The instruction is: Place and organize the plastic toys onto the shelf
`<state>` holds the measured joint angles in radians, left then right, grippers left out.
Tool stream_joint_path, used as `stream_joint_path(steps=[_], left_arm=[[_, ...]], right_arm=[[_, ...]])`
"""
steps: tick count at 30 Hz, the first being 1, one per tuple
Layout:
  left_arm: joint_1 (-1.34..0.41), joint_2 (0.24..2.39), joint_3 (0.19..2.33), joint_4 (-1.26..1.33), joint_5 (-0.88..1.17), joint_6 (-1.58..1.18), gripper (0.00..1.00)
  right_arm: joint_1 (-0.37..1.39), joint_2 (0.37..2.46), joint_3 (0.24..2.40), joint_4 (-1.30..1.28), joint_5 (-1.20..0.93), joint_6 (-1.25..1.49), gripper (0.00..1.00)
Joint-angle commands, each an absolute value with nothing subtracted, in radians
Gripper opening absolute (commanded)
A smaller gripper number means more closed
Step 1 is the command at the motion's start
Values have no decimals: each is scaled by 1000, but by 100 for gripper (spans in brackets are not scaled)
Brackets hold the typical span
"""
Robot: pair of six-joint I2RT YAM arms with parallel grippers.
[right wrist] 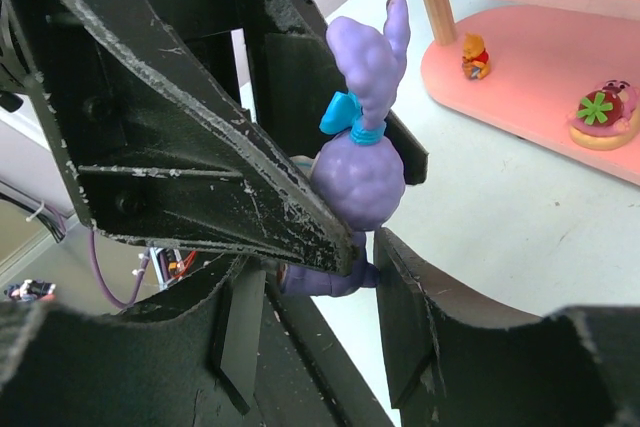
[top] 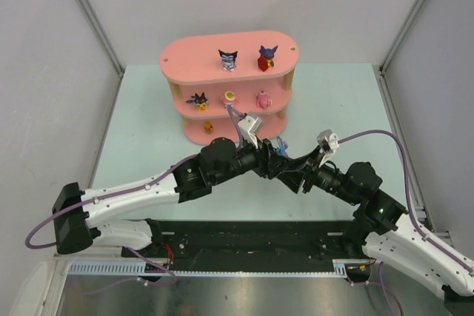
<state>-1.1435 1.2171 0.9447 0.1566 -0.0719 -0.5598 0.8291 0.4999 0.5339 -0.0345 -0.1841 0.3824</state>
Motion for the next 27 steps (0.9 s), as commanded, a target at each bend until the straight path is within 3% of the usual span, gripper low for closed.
stream_joint_path(steps=[1,13,15,16,19,22,27], left_arm=[[-1152,1227,985,184,-55,-574,54],[-1152,1218,982,181,-52,-577,10],[-1152,1213,979,179,-55,-575,8],[-1152,1212,977,178,-61,-575,7],[-1152,1201,973,169,-72,-574,6],[-1152,1189,971,158,-97,-566,6],[-1152,1175,968,137,-136,-558,6]], right_arm=[[830,482,578,25,-184,370,0],[828,471,577,12,-166,364,1],[827,466,577,12,-163,365,20],[827,465,577,12,-163,367,40],[828,462,577,11,-160,368,70],[827,453,578,9,-155,370,84],[827,449,577,17,-163,368,90]])
